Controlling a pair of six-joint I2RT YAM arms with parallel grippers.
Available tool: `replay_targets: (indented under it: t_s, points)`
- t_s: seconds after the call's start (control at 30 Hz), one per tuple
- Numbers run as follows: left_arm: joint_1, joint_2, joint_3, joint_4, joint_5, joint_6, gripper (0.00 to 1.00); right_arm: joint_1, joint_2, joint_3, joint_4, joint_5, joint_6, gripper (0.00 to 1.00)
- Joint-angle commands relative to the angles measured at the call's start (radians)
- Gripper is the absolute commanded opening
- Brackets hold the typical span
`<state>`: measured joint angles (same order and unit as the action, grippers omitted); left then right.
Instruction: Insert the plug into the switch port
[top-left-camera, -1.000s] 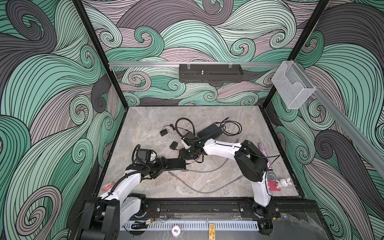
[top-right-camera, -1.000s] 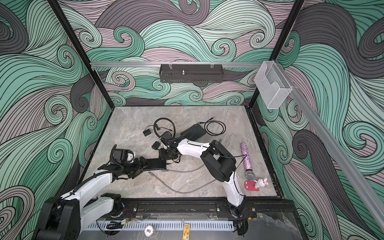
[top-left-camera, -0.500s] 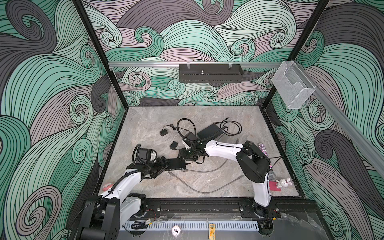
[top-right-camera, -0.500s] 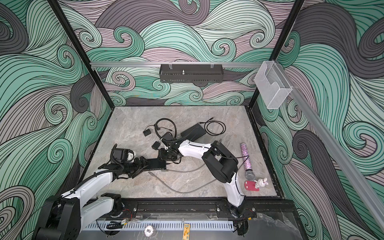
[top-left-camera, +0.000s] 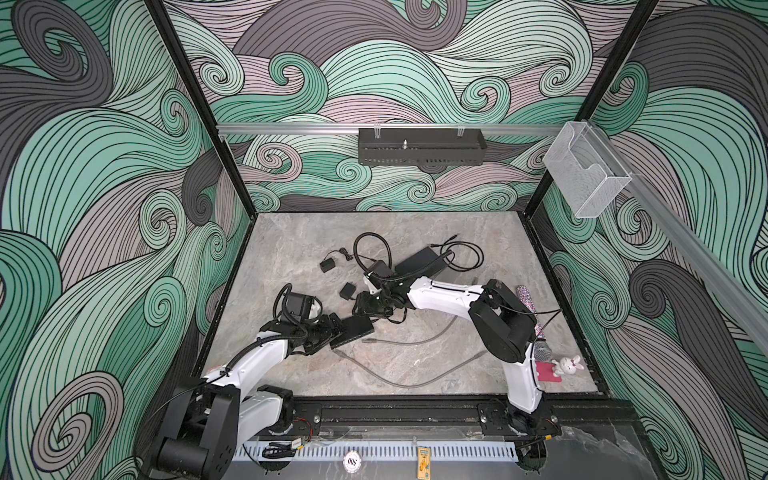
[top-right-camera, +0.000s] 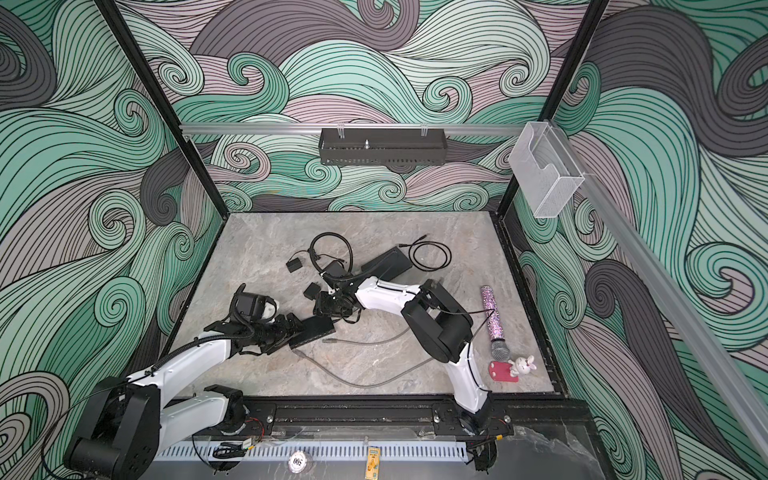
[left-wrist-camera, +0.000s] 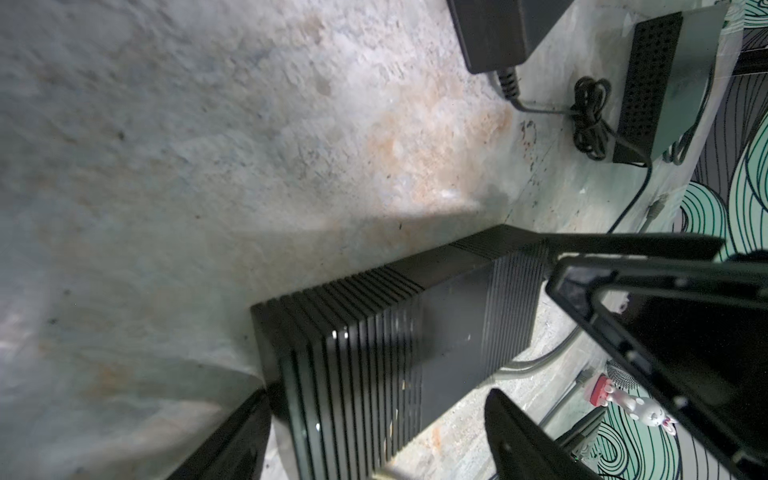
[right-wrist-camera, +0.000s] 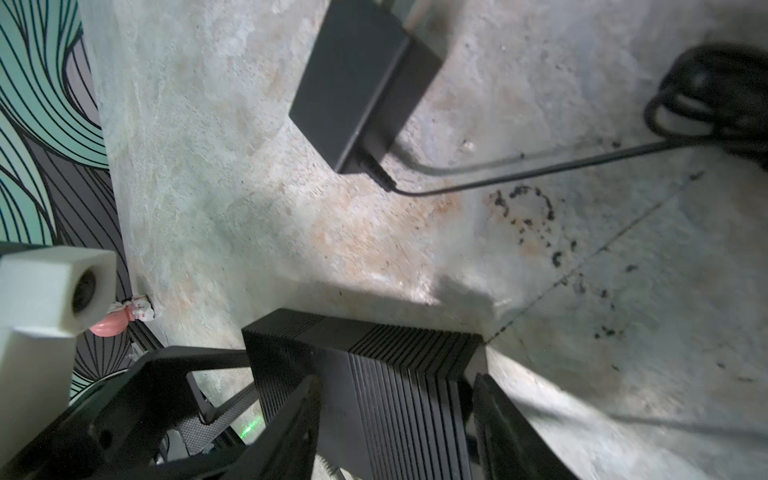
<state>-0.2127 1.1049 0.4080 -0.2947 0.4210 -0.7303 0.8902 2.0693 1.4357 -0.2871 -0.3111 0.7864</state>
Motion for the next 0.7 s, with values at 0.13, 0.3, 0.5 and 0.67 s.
replay_targets:
  t_s: [0.13, 0.3, 0.5, 0.67]
  points:
    - [-0.014, -0.096, -0.042, -0.030, 0.005, -0.024, 0.82, 0.055, 0.093, 0.136, 0.037, -0.103, 0.028, 0.59]
    - [-0.014, -0.136, -0.069, -0.033, 0.003, -0.046, 0.82, 0.064, 0.161, 0.229, 0.029, -0.144, 0.031, 0.59]
    - [-0.014, -0.151, -0.070, -0.054, -0.004, -0.041, 0.83, 0.077, 0.195, 0.284, 0.003, -0.161, 0.022, 0.58]
    - [-0.014, -0.157, -0.070, -0.056, 0.002, -0.041, 0.83, 0.077, 0.179, 0.268, 0.000, -0.146, 0.008, 0.60]
